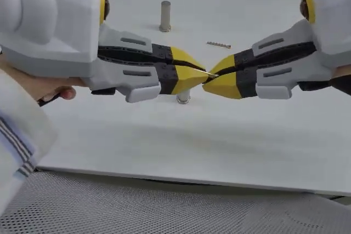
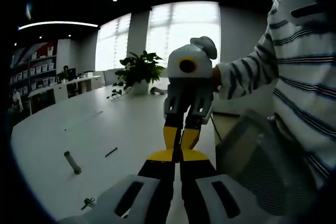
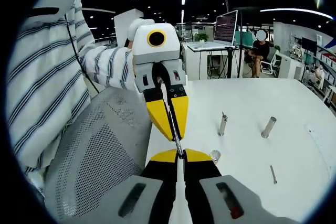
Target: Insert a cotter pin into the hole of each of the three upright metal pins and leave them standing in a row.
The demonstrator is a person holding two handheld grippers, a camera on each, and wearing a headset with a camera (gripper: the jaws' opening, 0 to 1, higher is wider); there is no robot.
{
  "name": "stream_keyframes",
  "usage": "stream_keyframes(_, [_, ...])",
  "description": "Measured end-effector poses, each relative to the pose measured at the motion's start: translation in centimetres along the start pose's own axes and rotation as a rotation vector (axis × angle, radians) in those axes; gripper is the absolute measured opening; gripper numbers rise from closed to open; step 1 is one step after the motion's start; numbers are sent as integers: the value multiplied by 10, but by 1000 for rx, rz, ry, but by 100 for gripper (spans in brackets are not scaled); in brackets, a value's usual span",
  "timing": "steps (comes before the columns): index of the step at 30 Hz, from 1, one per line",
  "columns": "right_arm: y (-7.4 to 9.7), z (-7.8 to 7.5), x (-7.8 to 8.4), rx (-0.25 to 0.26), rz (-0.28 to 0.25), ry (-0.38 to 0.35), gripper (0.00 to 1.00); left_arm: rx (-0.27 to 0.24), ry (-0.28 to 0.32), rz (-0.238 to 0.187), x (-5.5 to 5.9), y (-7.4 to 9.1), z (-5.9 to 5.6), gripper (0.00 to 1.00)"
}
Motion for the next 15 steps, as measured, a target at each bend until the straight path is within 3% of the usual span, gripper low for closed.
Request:
stream_keyframes(11, [1,8,5,-35,37,32,0,30,-24,39,5,-5,-7,0])
stream_keyframes(15, [3,4,5,-24,34,30,0,23,-25,32,3,-6,-7,0])
Point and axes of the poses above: the centre of the closed fingertips' face, and the gripper's own axes: y roughly backward along the fingers, z roughly to its left, x roughly out of its underside, the point moved 2 cm from there along y, roughly backward along the fingers, and after that the axes turned 10 degrees about z, right-handed, at the moved point
